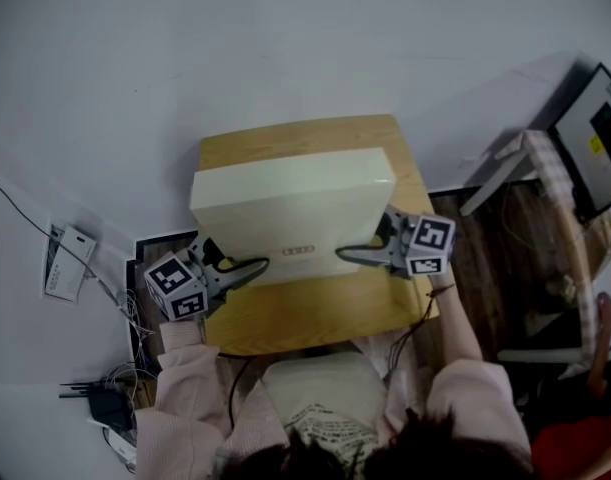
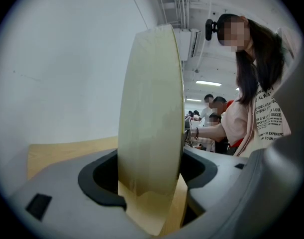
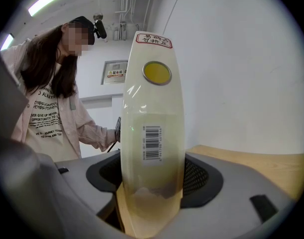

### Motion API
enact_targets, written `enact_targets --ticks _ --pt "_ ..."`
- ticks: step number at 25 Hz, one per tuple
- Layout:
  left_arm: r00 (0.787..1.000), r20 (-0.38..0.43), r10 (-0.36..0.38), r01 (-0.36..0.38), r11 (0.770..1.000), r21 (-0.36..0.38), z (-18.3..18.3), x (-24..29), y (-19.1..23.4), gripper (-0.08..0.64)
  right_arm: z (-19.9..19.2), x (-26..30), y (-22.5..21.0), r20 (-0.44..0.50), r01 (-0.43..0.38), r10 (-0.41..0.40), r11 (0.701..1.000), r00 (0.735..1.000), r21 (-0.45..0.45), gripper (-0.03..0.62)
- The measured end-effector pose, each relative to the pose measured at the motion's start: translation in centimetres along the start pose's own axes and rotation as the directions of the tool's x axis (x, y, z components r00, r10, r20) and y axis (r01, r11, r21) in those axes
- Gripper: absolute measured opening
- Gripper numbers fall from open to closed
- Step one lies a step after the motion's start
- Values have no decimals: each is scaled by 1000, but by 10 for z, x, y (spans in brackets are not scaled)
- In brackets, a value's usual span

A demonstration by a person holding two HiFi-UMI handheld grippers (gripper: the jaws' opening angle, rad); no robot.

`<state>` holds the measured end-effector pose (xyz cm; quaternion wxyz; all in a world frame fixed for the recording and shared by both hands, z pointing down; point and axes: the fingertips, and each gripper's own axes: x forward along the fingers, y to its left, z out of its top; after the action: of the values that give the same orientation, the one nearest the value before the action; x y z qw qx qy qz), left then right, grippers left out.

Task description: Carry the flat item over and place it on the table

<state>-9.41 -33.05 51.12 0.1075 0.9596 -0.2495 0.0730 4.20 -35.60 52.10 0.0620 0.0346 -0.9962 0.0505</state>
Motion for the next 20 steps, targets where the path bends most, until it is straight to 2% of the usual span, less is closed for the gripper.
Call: enact_targets --ticks 9,20 --pt "999 -35 12 -11 1000 18 -11 5 -3 353 -8 -2 6 -25 4 -5 1000 1000 -31 313" --pt "999 -23 29 -28 999 38 -11 6 -4 362 -11 -2 7 -37 9 -10 999 999 -34 314"
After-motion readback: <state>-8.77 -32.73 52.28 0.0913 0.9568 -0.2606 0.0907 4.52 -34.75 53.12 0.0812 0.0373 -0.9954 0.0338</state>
